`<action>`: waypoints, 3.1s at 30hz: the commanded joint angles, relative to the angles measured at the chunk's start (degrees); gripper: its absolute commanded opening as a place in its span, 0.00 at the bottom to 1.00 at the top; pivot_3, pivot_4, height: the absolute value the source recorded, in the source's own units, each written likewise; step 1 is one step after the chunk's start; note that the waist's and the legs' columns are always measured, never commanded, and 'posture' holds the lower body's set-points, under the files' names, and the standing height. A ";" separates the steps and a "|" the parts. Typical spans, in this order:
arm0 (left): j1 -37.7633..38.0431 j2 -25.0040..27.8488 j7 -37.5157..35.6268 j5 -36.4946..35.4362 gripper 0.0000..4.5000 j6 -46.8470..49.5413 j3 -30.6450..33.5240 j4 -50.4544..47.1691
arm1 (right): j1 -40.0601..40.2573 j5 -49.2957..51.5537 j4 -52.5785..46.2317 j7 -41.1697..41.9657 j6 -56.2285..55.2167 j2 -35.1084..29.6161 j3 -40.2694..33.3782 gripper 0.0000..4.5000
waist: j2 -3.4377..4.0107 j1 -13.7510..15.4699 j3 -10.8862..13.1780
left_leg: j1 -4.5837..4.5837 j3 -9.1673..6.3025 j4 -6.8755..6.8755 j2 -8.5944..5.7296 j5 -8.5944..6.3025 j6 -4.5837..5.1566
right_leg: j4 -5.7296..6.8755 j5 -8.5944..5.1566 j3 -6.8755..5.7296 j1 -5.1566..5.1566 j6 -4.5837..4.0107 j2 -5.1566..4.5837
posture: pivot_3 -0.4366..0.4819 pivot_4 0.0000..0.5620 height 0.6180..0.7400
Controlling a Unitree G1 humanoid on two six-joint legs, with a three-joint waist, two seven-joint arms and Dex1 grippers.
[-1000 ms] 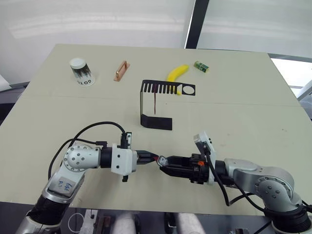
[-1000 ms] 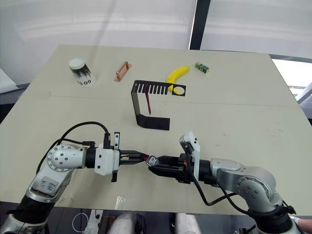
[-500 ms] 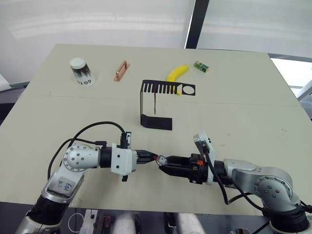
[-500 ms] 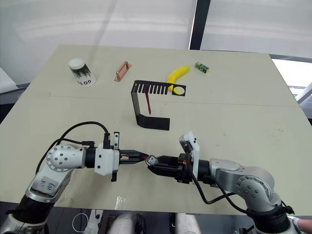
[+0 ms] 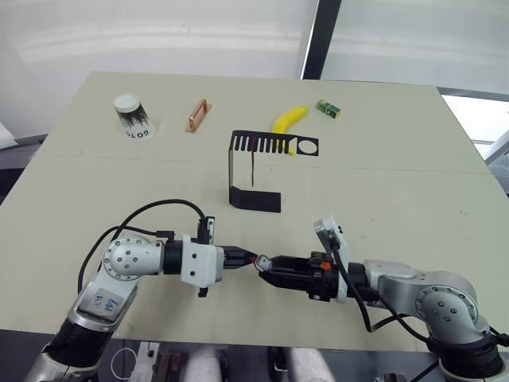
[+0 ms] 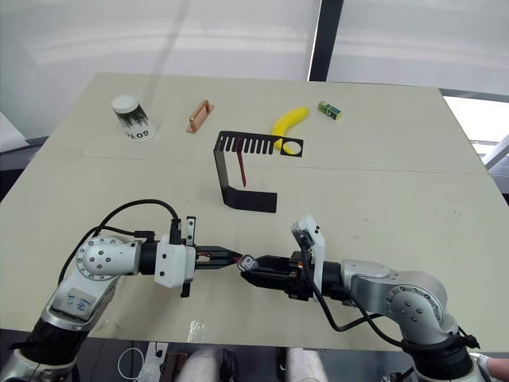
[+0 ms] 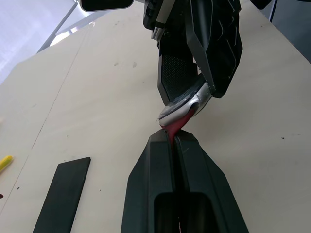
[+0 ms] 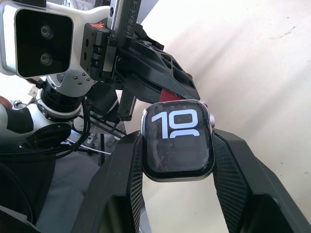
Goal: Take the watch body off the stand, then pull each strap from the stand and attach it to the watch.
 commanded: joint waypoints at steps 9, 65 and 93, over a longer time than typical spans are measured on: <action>-0.65 -0.14 -0.97 -2.04 0.00 -1.26 -1.15 -4.01 | -0.59 0.60 0.62 -2.58 0.62 0.75 -0.85 0.34 | 0.00 0.00 0.00 | 0.00 0.00 0.00 0.00 0.00 0.00 | -0.01 0.00 0.00 0.00 0.00 0.00 | 0.48 0.27 0.91; 3.17 3.74 -3.49 -5.43 0.50 0.60 2.33 -6.64 | -0.87 -0.42 0.47 -0.62 0.76 1.32 -0.15 0.34 | 0.00 -0.15 0.00 | -0.02 -0.01 -0.02 0.01 -0.01 0.01 | -0.03 0.00 0.00 0.00 0.00 -0.01 | 0.48 0.27 0.91; 10.94 13.70 -14.28 -26.47 1.00 11.04 23.57 4.17 | 1.51 -57.96 0.27 28.12 -59.91 -10.66 15.16 0.34 | 0.12 -0.20 0.08 | 0.04 0.10 -0.03 0.02 -0.04 -0.05 | -0.09 -0.03 -0.06 -0.02 -0.02 0.02 | 0.48 0.27 0.91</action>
